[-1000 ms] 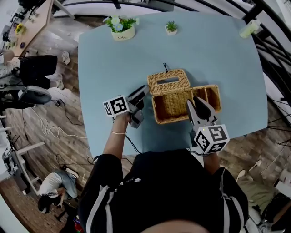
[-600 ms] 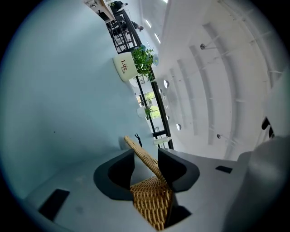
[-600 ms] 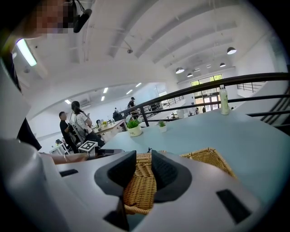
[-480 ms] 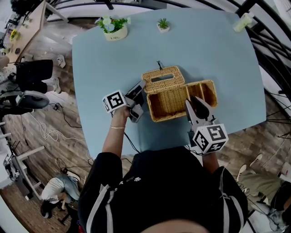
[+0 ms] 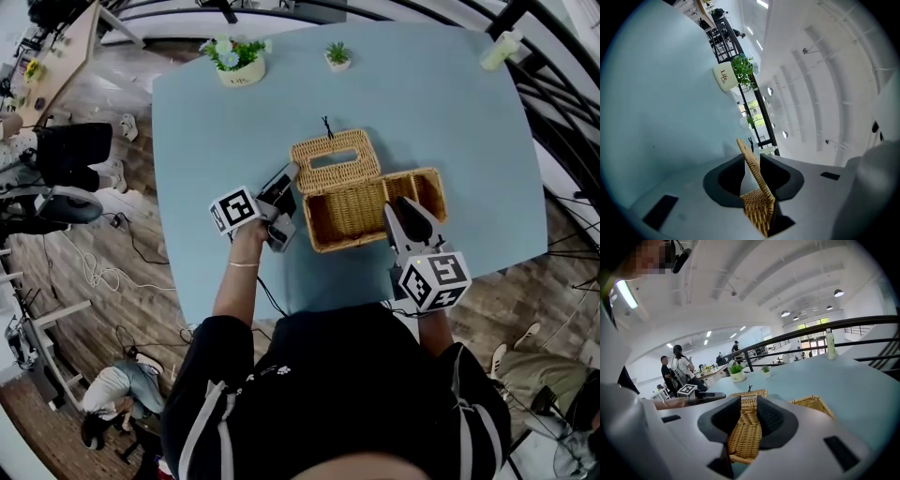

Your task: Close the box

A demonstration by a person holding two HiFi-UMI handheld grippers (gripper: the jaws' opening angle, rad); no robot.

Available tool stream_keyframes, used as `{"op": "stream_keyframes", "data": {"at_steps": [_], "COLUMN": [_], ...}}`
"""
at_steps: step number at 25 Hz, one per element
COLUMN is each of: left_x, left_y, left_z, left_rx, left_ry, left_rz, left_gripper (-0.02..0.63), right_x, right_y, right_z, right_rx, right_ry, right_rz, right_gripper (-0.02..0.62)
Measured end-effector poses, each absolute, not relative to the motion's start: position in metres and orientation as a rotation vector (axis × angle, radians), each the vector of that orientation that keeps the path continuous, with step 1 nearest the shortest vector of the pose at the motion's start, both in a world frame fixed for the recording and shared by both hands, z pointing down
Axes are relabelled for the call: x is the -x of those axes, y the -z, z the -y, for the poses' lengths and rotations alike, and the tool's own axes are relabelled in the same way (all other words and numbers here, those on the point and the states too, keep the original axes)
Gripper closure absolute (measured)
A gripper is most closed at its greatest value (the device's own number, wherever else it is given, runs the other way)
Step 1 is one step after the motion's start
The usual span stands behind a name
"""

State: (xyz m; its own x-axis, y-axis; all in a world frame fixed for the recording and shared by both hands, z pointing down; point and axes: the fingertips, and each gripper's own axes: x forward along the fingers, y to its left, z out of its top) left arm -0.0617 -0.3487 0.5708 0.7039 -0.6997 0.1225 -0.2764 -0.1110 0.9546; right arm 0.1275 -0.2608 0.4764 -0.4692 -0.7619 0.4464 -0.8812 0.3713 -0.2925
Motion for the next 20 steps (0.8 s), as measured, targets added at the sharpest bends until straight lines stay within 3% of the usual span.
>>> {"op": "stream_keyframes", "data": {"at_steps": [20], "left_x": [0.06], "left_y": [-0.506], "left_z": [0.337], "left_rx": [-2.002], "left_ry": [0.476], "left_rz": [0.802], "left_gripper": [0.515], "right_x": [-0.124], "right_y": [-0.454], "right_z": [0.308], "right_rx": [-1.414], "right_ry": [-0.688], "right_rz": [2.502], "right_gripper": [0.495]}}
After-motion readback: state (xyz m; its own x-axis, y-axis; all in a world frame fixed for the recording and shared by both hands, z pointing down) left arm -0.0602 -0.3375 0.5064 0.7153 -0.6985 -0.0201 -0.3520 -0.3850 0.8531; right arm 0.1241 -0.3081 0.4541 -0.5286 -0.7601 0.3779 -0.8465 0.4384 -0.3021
